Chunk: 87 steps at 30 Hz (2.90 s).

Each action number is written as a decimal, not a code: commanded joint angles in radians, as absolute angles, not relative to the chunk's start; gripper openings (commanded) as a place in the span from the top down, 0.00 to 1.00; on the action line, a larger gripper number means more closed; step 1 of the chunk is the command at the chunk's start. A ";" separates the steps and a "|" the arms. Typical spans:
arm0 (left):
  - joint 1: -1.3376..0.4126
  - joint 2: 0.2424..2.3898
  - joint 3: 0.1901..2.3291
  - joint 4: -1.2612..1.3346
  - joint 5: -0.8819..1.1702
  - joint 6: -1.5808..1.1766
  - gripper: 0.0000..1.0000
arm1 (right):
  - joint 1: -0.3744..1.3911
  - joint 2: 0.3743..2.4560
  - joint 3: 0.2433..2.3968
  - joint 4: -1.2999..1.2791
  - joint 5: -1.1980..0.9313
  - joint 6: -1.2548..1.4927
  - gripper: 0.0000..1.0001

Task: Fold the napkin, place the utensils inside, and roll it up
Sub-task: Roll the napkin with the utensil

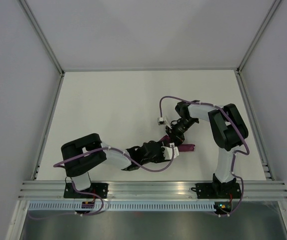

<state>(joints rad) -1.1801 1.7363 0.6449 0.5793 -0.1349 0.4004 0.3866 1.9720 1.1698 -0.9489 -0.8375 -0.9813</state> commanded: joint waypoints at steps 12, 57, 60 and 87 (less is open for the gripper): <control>-1.189 1.888 0.739 0.535 -0.155 0.460 0.67 | 0.387 2.068 1.149 -0.902 -0.666 -1.039 0.95; -0.851 2.114 1.060 -0.149 0.679 0.041 0.98 | 0.133 1.360 0.829 -0.585 -0.792 -0.951 0.32; -0.841 2.135 1.075 -0.178 0.692 0.032 0.98 | 0.213 1.280 0.735 -0.479 -0.726 -0.904 0.32; -0.798 2.226 1.166 -0.157 0.755 -0.187 0.89 | 0.598 1.313 0.518 -0.232 -0.400 -0.851 0.61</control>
